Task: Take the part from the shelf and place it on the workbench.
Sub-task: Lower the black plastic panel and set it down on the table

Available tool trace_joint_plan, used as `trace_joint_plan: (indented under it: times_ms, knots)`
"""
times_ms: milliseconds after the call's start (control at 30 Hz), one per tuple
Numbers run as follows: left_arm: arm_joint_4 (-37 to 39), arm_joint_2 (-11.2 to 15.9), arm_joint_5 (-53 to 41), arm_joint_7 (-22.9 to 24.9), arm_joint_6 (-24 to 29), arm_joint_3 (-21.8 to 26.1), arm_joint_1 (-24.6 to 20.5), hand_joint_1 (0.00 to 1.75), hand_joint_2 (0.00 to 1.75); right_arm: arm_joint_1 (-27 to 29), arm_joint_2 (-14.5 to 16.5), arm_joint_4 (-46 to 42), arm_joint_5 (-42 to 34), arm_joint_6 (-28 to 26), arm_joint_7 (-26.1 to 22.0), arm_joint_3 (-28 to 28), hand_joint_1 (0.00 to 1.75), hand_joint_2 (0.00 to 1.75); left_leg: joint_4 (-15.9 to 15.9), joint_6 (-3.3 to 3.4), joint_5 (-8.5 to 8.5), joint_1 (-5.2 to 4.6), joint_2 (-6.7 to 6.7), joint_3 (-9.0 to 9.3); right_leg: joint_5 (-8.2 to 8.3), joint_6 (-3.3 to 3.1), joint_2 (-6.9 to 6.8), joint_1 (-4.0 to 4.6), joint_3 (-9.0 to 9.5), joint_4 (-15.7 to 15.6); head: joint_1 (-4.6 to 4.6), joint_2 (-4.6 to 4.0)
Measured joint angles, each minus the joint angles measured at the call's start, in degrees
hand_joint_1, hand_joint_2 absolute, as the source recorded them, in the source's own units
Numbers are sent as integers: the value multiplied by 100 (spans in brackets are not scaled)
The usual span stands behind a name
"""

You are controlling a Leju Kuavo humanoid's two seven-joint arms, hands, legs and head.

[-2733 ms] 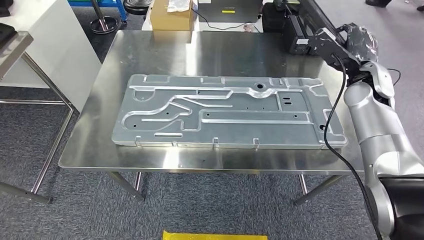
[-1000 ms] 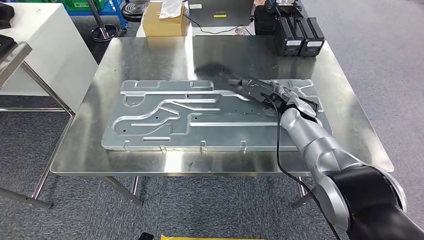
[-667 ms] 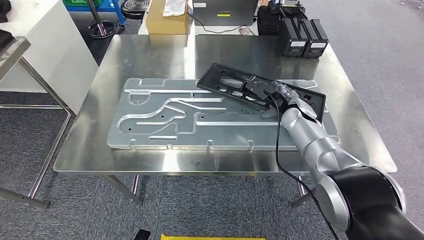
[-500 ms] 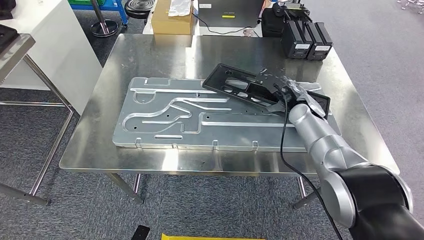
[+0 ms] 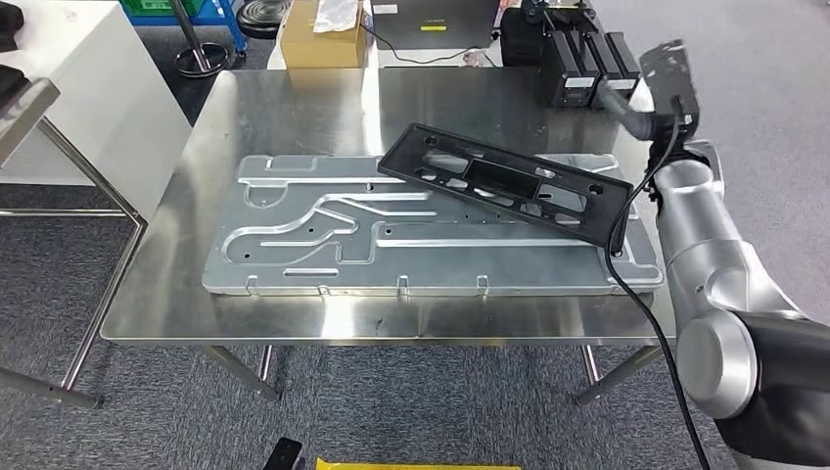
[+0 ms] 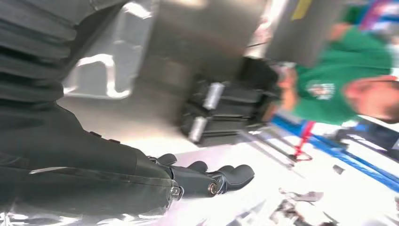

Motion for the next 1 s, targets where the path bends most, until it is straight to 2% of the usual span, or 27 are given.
trace_joint_plan:
  times_ms: [33,67,133,167,200,233,300,367,400,467,500,533,567,600,633,700,733,767,867,933,1000]
  knots:
    - [0,0,16,11,17,2,10,0,0,26,0,-90,-129,59,-147,-72,0,0,129,-7,15,7,0,-78,-5,-1,3,0,5,3,-1,0]
    - [0,0,36,19,33,3,19,0,0,73,1,-201,-262,130,-287,-131,0,0,18,-6,148,12,0,-45,-12,3,7,-1,14,7,-1,0]
    - [0,1,65,28,64,7,27,0,0,230,7,-507,-549,261,-511,-198,0,0,-745,23,588,17,1,283,-38,29,10,-2,44,18,-1,0]
    - [0,1,85,30,80,11,28,0,0,346,11,-695,-714,314,-589,-207,0,0,-1139,42,739,10,0,466,-54,51,9,9,52,29,0,0]
    - [0,1,105,34,95,18,29,0,0,480,15,-896,-888,349,-646,-209,0,0,-1401,61,819,2,-1,588,-62,76,6,21,54,34,2,1]
    - [0,1,123,38,111,28,36,0,0,634,22,-1088,-1050,362,-680,-204,0,0,-1527,78,832,-6,-5,645,-64,103,2,32,53,34,3,1]
    - [0,0,169,45,150,55,59,0,0,1012,59,-1509,-1333,343,-747,-155,0,0,-1564,126,830,-15,-10,664,-52,165,-5,37,61,8,4,1]
    - [0,0,250,45,204,88,78,0,0,1455,120,-1953,-1513,289,-831,-48,0,0,-1627,199,867,3,-12,690,-136,222,-9,20,36,90,7,1]
    - [1,6,416,59,262,94,83,0,0,1661,151,-2150,-1569,257,-869,12,0,0,-1657,229,887,14,-13,700,-265,245,-9,14,-51,281,9,1]
    - [4,44,1215,148,457,-25,114,0,0,2075,219,-2485,-1667,170,-918,132,0,0,-1671,254,898,14,-12,702,-634,278,-7,6,-386,992,12,1]
    - [6,74,2051,211,579,-238,146,0,0,2317,271,-2665,-1726,105,-946,215,0,0,-1671,256,896,11,-12,701,-777,291,-7,3,-567,1370,12,1]
    - [8,106,3089,261,677,-560,184,0,0,2590,329,-2849,-1780,34,-979,313,0,0,-1670,257,892,10,-11,703,-820,296,-8,-2,-681,1595,11,1]
    - [9,133,4262,288,747,-995,226,0,0,2874,404,-3038,-1821,-41,-1019,427,0,0,-1668,255,887,9,-9,705,-757,293,-9,-7,-696,1615,12,0]
    - [9,169,5560,299,794,-1587,264,0,0,3164,497,-3238,-1842,-124,-1059,564,0,0,-1663,249,879,9,-8,710,-590,281,-15,-11,-584,1379,11,0]
    - [9,201,6618,300,816,-2182,296,0,0,3443,594,-3414,-1843,-198,-1087,697,0,0,-1654,235,867,8,-7,715,-382,260,-36,-11,-381,975,11,0]
    - [9,255,8092,299,852,-3363,349,0,0,3949,832,-3727,-1844,-321,-1105,974,0,0,-1627,186,831,-16,-6,720,-139,194,-97,27,-15,248,10,0]
    - [9,274,8324,300,867,-3782,376,0,0,4164,945,-3840,-1853,-362,-1094,1094,0,0,-1617,157,816,-26,-1,721,-114,161,-114,48,67,78,8,0]
    - [9,290,8288,305,881,-4124,407,0,0,4357,1047,-3921,-1867,-390,-1075,1201,0,0,-1616,127,807,-33,7,725,-135,129,-109,71,82,37,6,0]
    - [9,345,7221,331,895,-4763,486,0,0,4805,1259,-4048,-1936,-435,-994,1444,0,0,-1540,28,714,-19,39,719,-107,22,-59,49,98,1,2,0]
    - [10,391,6819,341,897,-5046,509,0,0,5012,1363,-4088,-1977,-442,-969,1560,0,0,-1080,-32,410,-4,41,539,-90,-47,-40,28,114,-27,-3,0]
    - [18,428,6729,351,896,-5238,528,0,0,5229,1429,-4116,-2006,-442,-936,1636,0,0,-292,-75,20,3,40,201,-91,-75,-19,35,113,-24,-6,0]
